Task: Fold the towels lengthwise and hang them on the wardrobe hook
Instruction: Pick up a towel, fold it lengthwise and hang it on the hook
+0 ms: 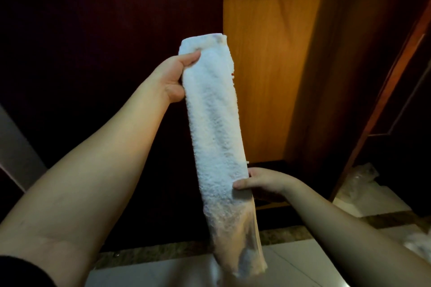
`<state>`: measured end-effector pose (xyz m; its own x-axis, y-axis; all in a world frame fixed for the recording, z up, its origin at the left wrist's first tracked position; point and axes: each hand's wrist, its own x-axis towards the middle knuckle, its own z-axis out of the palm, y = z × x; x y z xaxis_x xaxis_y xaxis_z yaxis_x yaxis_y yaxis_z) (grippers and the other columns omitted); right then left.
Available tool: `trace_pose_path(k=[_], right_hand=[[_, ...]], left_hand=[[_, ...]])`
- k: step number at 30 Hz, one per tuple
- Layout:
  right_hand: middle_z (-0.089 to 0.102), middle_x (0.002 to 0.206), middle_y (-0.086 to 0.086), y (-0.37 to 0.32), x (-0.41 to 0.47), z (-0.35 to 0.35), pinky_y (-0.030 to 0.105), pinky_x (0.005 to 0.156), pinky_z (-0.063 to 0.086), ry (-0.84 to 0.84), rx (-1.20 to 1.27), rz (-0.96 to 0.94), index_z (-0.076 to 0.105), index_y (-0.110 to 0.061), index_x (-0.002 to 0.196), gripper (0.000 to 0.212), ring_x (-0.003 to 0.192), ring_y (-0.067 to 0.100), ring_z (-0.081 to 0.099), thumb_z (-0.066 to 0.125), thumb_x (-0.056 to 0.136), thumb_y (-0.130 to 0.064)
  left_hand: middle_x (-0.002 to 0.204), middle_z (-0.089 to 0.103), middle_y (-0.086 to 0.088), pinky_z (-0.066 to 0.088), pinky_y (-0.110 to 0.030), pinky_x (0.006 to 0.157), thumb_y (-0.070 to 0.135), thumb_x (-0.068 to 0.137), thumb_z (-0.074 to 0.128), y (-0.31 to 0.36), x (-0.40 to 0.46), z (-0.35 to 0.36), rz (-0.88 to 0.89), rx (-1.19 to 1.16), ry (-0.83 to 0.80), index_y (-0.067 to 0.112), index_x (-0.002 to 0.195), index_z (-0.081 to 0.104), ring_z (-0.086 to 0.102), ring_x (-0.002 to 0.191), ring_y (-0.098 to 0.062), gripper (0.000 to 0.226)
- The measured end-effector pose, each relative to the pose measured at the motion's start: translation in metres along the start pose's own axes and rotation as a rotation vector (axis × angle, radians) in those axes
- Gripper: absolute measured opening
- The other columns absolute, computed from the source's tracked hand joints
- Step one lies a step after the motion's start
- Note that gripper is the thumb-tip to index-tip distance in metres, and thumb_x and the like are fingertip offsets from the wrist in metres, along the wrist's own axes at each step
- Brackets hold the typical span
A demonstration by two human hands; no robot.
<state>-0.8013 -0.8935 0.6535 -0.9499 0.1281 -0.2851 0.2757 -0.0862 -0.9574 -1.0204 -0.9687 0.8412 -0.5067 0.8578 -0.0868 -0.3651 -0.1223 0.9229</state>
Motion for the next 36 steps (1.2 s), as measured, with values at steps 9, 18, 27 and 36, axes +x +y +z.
trace_pose_path(k=[9, 18, 27, 36], right_hand=[[0.073, 0.103, -0.014, -0.017, -0.012, 0.01, 0.017, 0.083, 0.051, 0.042, -0.173, 0.012, 0.059, -0.023, 0.115, 0.027, 0.097, -0.001, 0.069, 0.063, 0.093, -0.006], [0.075, 0.109, -0.011, -0.032, -0.03, 0.013, 0.017, 0.084, 0.052, -0.012, -0.074, -0.044, 0.06, -0.015, 0.118, 0.08, 0.103, 0.006, 0.069, 0.091, 0.054, -0.053], [0.074, 0.109, 0.012, -0.082, -0.041, 0.008, 0.034, 0.08, 0.058, 0.001, 0.221, -0.317, 0.079, -0.016, 0.105, 0.051, 0.098, 0.025, 0.072, 0.093, 0.058, -0.033], [0.075, 0.089, 0.01, -0.134, -0.039, -0.001, 0.031, 0.078, 0.058, 0.413, 0.207, -0.387, 0.064, -0.003, 0.106, 0.023, 0.083, 0.019, 0.073, 0.048, 0.102, -0.018]], left_hand=[[0.094, 0.076, -0.016, 0.061, -0.045, 0.076, 0.021, 0.093, 0.067, -0.008, 0.013, -0.001, 0.019, 0.044, 0.144, 0.001, 0.111, 0.064, 0.075, 0.086, -0.03, 0.027], [0.112, 0.071, -0.019, 0.056, -0.049, 0.091, 0.02, 0.096, 0.062, -0.038, 0.036, -0.02, -0.076, 0.128, 0.288, 0.001, 0.121, 0.057, 0.07, 0.101, -0.032, 0.031], [0.09, 0.062, -0.012, 0.051, -0.023, 0.039, 0.029, 0.106, 0.044, -0.109, 0.028, -0.026, -0.265, 0.287, 0.244, 0.008, 0.12, 0.059, 0.059, 0.072, -0.021, 0.03], [0.087, 0.065, -0.014, 0.047, -0.029, 0.061, 0.027, 0.101, 0.052, -0.134, 0.025, -0.02, -0.041, 0.271, 0.266, 0.004, 0.101, 0.066, 0.059, 0.062, -0.02, 0.026]])
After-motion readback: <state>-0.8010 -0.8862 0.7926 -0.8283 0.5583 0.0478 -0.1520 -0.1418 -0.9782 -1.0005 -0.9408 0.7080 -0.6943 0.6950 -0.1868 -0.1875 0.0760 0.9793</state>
